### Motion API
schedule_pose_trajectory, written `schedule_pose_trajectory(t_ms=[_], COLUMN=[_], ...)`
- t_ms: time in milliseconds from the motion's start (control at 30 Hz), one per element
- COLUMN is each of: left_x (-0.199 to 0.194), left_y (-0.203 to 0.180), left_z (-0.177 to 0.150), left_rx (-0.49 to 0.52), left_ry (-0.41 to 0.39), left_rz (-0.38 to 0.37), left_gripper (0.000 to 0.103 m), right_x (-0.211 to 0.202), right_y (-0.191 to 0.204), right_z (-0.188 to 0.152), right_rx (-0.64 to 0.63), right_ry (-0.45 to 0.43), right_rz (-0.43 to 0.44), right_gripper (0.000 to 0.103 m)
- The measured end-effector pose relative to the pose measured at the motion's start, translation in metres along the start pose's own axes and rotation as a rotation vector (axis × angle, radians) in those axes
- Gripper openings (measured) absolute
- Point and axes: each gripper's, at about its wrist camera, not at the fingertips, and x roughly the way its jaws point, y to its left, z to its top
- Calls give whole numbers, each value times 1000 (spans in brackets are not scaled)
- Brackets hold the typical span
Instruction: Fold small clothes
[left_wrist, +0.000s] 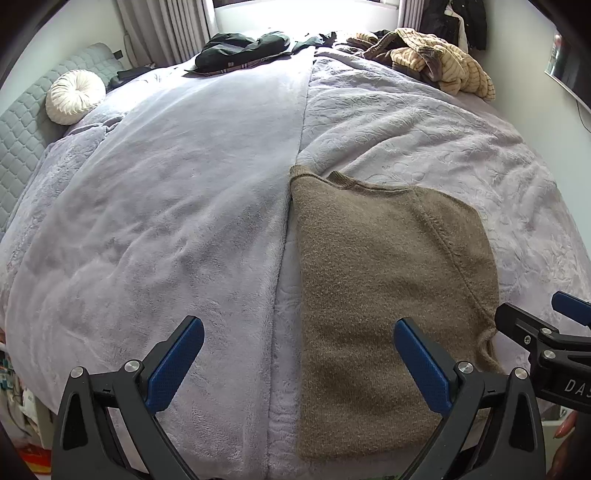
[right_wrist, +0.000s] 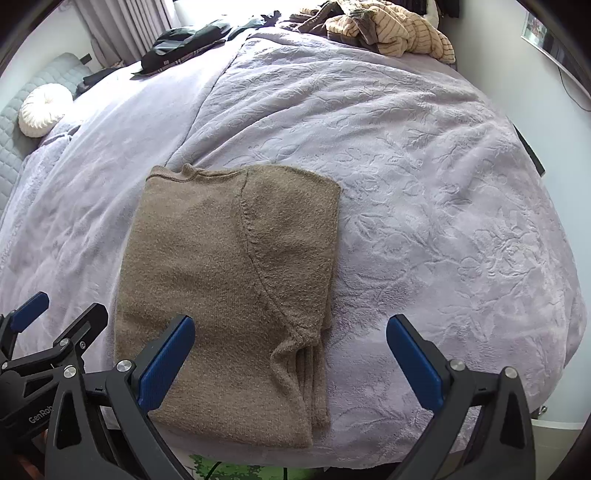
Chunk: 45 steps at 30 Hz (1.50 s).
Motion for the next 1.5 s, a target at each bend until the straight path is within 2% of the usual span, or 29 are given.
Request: schedule_pose_trajectory(t_ms=[1500], left_x=[-5], left_y=[0], left_z=[1], left_rx=[8], left_ry=[-14], left_rz=[17], left_gripper=[103], right_x=[-8], right_y=[5], right_z=[3], right_rx=[-20], right_ry=[-26], right_rz=[-21], right_gripper=[103])
